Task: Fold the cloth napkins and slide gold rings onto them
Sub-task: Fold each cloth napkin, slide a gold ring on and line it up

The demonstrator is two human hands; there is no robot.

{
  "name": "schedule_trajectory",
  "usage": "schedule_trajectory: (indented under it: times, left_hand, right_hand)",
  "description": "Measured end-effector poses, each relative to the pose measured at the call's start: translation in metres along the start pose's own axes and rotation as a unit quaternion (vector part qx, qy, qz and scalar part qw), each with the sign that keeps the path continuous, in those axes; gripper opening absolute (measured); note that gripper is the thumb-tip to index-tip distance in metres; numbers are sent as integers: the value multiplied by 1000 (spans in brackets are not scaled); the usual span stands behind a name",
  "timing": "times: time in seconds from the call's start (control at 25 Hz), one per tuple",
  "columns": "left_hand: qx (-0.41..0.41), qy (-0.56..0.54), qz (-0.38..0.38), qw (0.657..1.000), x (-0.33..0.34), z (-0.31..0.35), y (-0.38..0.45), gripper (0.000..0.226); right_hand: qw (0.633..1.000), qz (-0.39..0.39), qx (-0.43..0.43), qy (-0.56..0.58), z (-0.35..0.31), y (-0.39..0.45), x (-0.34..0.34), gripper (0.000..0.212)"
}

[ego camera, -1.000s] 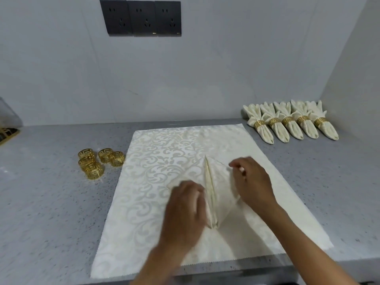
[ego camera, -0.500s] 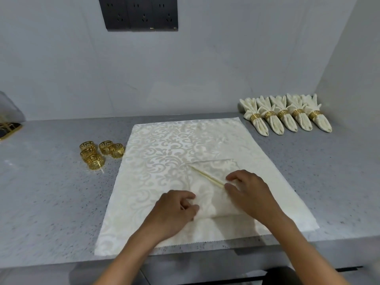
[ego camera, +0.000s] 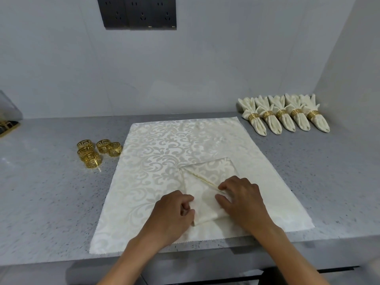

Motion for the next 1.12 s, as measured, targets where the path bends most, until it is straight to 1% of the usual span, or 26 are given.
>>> schedule_trajectory:
  times: [0.12,0.2,0.32,0.36,0.4,0.48,0.52,0.56,0.6,0.64,0.68,0.72,0.76,0.8,0.88,0.92,0.96,1.0,1.04,1.08,1.12]
  left_hand:
    - [6,19,6,1000,1,0,2,32]
    - [9,25,5,1000,1,3,2,30]
    - [-2,31,7,999,-2,0,4,26]
    - [-2,53,7,999,-3,-1,6,25]
    - [12,96,20,995,-4,2,9,24]
    - [100,196,74,973,-3,20,22,29]
    - [146,231,82,958,2,30,30,35]
    - [173,261,66,947,10,36,40,43]
    - [178,283,30,942,19,38,51,50]
    - [164,301,-16,939,29,32,61,55]
    - [145,310,-58,938,38,25,68,57]
    - [132,310,-84,938,45,18,71,57]
    - [124,301,-93,941,51,13,71,56]
    - [117,286,-95,946,54,10,71,55]
    - [103,264,-97,954,56,8,70,54]
    - [100,262,-96,955,56,8,70,53]
    - [99,259,-95,956,55,7,72,53]
    - [97,253,-91,958,54,7,74,53]
    - [97,247,-89,960,55,7,74,53]
    - [100,241,-82,962,55,8,74,54]
    - [108,233,-63,964,52,11,74,54]
  right_hand:
    - [998,29,45,-36,5,-2,-5,26]
    - [995,27,86,-40,11,-4,-11,27]
    - [996,17,79,-24,2,-13,-10,25]
    - [997,15,73,-20,-3,-17,-8,25]
    - [997,13,68,-21,-7,-20,-6,26]
    - [997,9,71,-32,-8,-23,-5,30]
    - [996,1,77,-40,-8,-23,-6,32]
    - [995,-13,83,-56,-8,-23,-8,32]
    - [993,-25,85,-78,-11,-20,-12,33]
    - [992,-24,75,-96,-15,-14,-17,34]
    - [994,-4,54,-92,-21,-3,-23,35]
    - [996,7,38,-77,-24,10,-26,40]
    - [997,-10,33,-63,-23,24,-24,47]
    - [996,-59,37,-60,-18,36,-15,56]
    - [981,-166,66,-71,-2,38,11,70]
    - [977,-185,72,-74,6,30,17,78]
    - [980,-171,61,-82,11,20,17,87]
    - [985,-142,25,-99,8,10,12,88]
    - [989,-103,-24,-107,1,-1,6,77]
    - [992,-60,-61,-90,-3,-10,0,54]
    - [995,-36,-80,-56,-4,-16,-5,33]
Point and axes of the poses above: each hand's wrist, its own y-axis towards the middle knuckle, its own x-axis out of the palm, z = x × y, the point moved 6 cm from there along y, towards the middle knuckle, and after that the axes turned 14 degrees about y, right-handed, at the moved point
